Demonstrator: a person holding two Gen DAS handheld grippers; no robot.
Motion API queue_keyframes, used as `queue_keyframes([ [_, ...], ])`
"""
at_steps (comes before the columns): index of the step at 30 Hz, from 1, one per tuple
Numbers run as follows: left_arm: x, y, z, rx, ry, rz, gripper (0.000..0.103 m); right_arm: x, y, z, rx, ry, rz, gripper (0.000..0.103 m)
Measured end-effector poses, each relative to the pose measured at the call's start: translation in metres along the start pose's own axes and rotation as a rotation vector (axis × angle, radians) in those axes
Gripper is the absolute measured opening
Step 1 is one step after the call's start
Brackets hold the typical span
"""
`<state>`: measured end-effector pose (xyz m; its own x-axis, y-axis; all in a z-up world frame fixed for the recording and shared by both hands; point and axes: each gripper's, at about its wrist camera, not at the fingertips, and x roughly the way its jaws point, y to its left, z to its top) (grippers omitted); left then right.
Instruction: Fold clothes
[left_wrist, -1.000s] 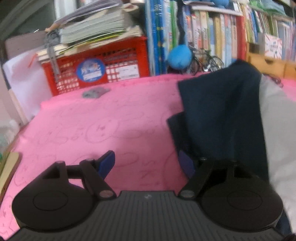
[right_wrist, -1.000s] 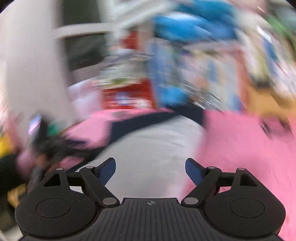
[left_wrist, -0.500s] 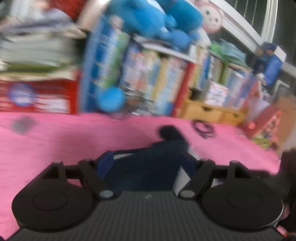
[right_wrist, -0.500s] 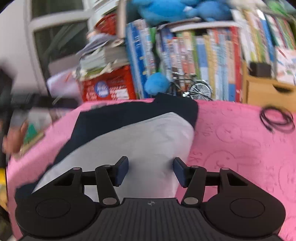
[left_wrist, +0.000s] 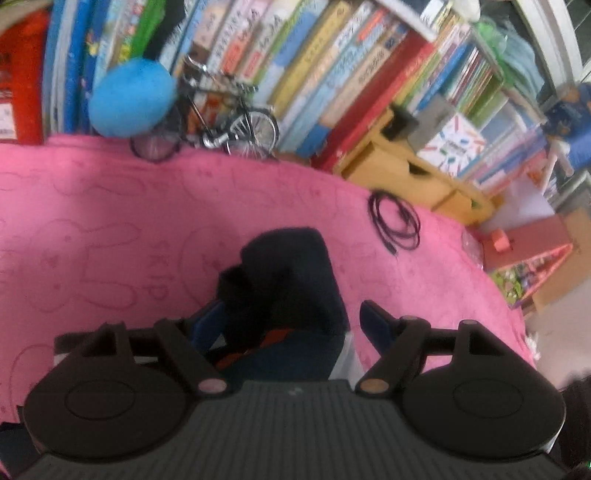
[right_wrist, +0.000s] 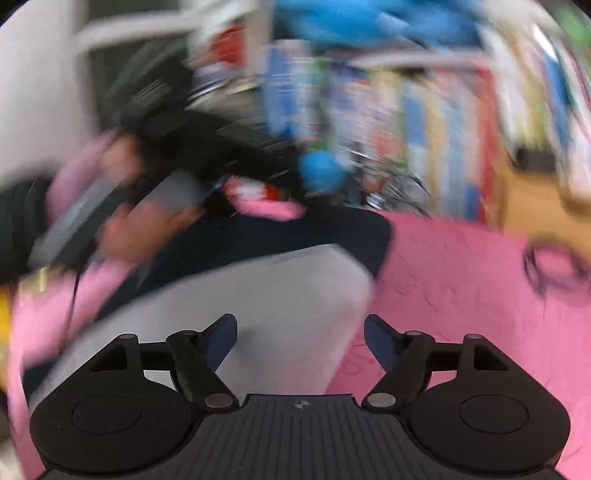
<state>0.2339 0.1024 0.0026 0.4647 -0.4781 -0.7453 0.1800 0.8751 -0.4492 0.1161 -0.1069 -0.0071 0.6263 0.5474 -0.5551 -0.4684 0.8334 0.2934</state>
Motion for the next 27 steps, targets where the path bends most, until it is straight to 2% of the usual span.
queue_keyframes([
  [1,0.003,-0.001,0.0,0.004,0.006,0.005,0.07,0.007,-0.014,0.004,0.089,0.016,0.018,0.075],
  [2,0.006,-0.001,0.0,0.009,0.012,0.009,0.046,0.012,-0.022,0.007,0.149,0.029,0.032,0.072],
  [3,0.007,-0.002,0.0,0.016,0.008,0.0,0.033,0.016,-0.023,0.006,0.161,0.038,0.039,0.063],
  [5,0.007,-0.004,0.0,0.046,-0.008,-0.012,0.025,0.024,-0.024,0.005,0.184,0.055,0.054,0.053],
  [8,0.009,-0.004,0.005,0.06,-0.022,-0.031,0.02,0.025,-0.015,0.002,0.134,0.061,0.044,0.053],
  [11,0.013,0.009,0.016,-0.017,-0.037,-0.065,0.016,0.025,-0.011,0.0,0.112,0.074,0.05,0.053],
  [14,0.014,0.02,0.029,-0.076,-0.085,-0.042,0.016,0.023,-0.012,0.0,0.106,0.08,0.061,0.053],
  [16,0.004,0.027,0.036,-0.101,-0.16,0.021,0.015,0.021,-0.014,0.0,0.108,0.085,0.074,0.054],
  [18,-0.019,0.033,0.038,-0.086,-0.247,0.106,0.014,0.018,-0.019,-0.002,0.132,0.091,0.1,0.061],
  [19,-0.033,0.037,0.035,-0.077,-0.271,0.119,0.015,0.017,-0.021,-0.003,0.146,0.094,0.114,0.063],
  [21,-0.064,0.046,0.02,-0.07,-0.292,0.1,0.024,0.014,-0.026,-0.007,0.175,0.099,0.141,0.073],
  [23,-0.092,0.052,-0.005,-0.054,-0.298,0.092,0.046,0.013,-0.031,-0.012,0.199,0.102,0.159,0.076],
  [25,-0.113,0.057,-0.034,-0.039,-0.293,0.106,0.062,0.014,-0.034,-0.015,0.221,0.101,0.171,0.079],
  [27,-0.129,0.062,-0.062,-0.037,-0.289,0.108,0.07,0.015,-0.034,-0.016,0.233,0.091,0.174,0.082],
])
